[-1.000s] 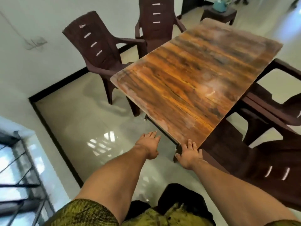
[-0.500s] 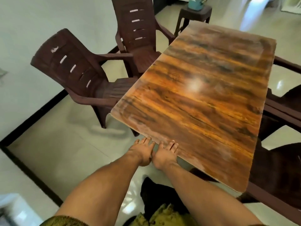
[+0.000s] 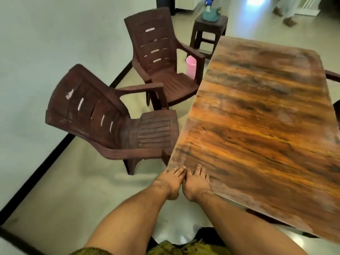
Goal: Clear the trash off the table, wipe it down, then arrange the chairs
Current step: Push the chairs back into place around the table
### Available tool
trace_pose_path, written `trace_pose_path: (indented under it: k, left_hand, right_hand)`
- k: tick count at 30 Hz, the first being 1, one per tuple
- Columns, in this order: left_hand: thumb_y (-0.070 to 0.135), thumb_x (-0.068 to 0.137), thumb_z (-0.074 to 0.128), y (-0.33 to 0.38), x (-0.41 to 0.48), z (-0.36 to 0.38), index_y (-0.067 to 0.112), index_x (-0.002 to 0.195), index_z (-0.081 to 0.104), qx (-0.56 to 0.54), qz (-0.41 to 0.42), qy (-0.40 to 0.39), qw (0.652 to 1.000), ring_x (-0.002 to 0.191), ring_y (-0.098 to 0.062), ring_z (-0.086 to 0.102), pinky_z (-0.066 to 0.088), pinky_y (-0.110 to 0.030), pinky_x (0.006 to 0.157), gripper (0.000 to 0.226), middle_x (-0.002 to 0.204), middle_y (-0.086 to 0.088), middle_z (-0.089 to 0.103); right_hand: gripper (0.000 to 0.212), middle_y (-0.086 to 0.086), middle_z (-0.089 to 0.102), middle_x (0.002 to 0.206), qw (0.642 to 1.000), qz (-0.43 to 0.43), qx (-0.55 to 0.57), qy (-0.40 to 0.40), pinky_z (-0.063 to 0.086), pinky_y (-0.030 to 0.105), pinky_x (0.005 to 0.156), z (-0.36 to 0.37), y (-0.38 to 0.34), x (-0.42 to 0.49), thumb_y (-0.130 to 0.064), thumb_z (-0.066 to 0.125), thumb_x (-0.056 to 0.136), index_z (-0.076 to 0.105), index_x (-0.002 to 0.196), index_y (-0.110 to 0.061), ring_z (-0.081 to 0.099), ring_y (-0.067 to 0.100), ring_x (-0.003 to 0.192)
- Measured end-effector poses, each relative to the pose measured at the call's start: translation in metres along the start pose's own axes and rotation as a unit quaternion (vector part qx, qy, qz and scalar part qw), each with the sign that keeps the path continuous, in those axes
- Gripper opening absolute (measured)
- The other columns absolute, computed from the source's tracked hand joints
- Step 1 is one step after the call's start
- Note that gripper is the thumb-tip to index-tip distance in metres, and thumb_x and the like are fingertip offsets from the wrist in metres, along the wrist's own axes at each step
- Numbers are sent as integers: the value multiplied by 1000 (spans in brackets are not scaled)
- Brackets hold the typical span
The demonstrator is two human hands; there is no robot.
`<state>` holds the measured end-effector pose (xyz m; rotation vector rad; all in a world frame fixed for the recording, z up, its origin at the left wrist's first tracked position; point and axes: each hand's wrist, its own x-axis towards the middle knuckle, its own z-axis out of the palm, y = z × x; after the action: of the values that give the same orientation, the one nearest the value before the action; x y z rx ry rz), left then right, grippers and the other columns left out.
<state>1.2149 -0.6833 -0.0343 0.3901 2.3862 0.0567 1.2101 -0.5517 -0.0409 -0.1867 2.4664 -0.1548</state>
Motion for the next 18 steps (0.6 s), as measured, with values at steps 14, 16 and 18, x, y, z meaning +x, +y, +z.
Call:
trace_pose_path:
  k: [14, 16, 18]
  left_hand:
    - [42, 100, 46, -342, -64, -80, 18, 162, 6, 38, -40, 45, 997, 156, -28, -1, 5, -47, 126, 78, 169, -10, -7]
    - [37, 98, 51, -384, -64, -94, 17, 162, 6, 56, -58, 54, 995, 156, -28, -2, 6, -47, 126, 81, 169, -11, -7]
    - [36, 98, 51, -423, -64, -108, 17, 162, 8, 68, -69, 67, 993, 156, -28, -1, 7, -49, 126, 79, 169, -11, -5]
  right_hand:
    - [60, 13, 4, 167, 996, -23, 45, 71, 11, 53, 122, -65, -313, 90, -50, 28, 103, 28, 154, -19, 5, 29, 153]
    - [59, 13, 6, 167, 995, -38, 54, 79, 12, 53, 122, -73, -351, 108, -50, 28, 103, 29, 153, -19, 7, 29, 153]
    - [58, 12, 8, 166, 994, -45, 61, 77, 13, 52, 122, -77, -386, 129, -50, 27, 103, 31, 153, -19, 8, 29, 152]
